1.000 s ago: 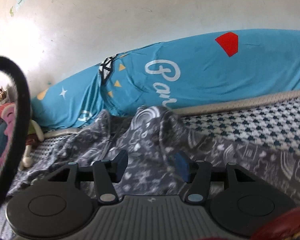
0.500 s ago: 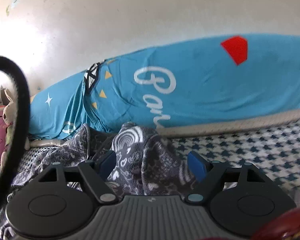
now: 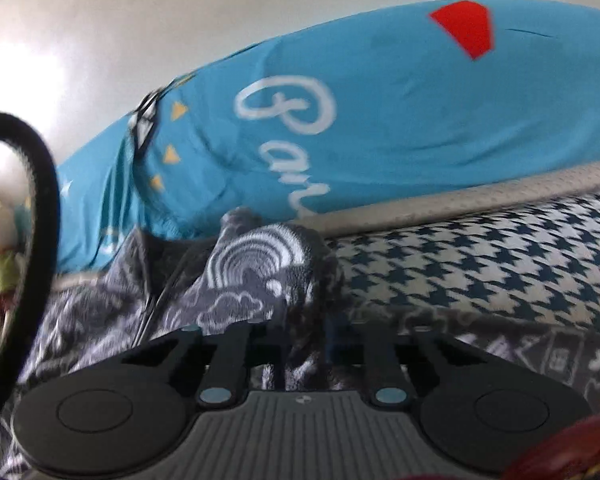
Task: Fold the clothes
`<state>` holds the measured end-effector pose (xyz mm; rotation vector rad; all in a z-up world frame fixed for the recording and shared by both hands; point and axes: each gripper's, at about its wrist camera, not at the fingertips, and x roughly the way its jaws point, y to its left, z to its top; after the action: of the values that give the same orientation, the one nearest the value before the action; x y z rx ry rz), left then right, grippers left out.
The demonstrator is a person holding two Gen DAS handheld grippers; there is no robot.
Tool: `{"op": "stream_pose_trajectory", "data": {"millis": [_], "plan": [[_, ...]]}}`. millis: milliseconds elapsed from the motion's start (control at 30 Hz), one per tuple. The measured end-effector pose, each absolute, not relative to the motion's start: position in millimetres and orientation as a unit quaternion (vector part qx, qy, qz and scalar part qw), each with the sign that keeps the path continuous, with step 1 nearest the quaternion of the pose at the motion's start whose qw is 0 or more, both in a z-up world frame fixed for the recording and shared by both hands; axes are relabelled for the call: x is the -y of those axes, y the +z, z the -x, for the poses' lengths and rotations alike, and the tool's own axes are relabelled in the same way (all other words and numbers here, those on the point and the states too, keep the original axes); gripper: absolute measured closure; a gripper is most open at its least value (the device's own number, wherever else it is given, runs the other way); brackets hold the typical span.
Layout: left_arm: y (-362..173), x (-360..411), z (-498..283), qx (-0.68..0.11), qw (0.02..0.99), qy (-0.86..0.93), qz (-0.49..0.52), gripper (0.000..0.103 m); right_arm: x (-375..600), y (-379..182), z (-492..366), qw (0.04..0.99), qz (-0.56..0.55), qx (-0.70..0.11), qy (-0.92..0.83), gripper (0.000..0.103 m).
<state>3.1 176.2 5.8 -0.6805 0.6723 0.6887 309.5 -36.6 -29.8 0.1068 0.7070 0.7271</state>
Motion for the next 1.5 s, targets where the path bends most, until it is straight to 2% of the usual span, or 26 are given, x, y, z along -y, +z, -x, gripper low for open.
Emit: {"op": "stream_pose_trajectory", "data": {"millis": [67, 100, 133, 200, 333, 567, 767, 1100, 1500], "plan": [[5, -178, -2, -0.315, 0.830, 0.325, 0.326, 0.001, 42, -26, -310, 0.886, -0.062, -0.331, 0.319, 0.092], [5, -179, -1, -0.313, 0.830, 0.325, 0.327, 0.001, 44, -24, -310, 0.895, -0.059, -0.324, 0.300, 0.097], [5, -179, 0, -0.312, 0.831, 0.325, 0.327, 0.001, 44, -25, -310, 0.902, -0.050, -0.323, 0.284, 0.097], [5, -181, 1, -0.309, 0.832, 0.325, 0.327, 0.000, 43, -31, -312, 0.905, -0.026, -0.336, 0.259, 0.097], [6, -184, 3, -0.301, 0.831, 0.329, 0.332, 0.000, 54, -35, -316, 0.898, -0.059, -0.353, 0.256, 0.098], [17, -191, 0, -0.276, 0.838, 0.342, 0.324, 0.000, 58, -8, -307, 0.899, -0.085, -0.327, 0.280, 0.096], [33, -218, -4, -0.230, 0.851, 0.367, 0.298, 0.000, 58, 14, -281, 0.886, -0.109, -0.322, 0.314, 0.090], [22, -276, -42, -0.214, 0.864, 0.355, 0.287, 0.000, 60, 42, -216, 0.859, -0.139, -0.316, 0.378, 0.068], [-20, -311, -78, -0.244, 0.853, 0.315, 0.336, 0.001, 53, 23, -200, 0.842, -0.122, -0.357, 0.387, 0.060]]}}
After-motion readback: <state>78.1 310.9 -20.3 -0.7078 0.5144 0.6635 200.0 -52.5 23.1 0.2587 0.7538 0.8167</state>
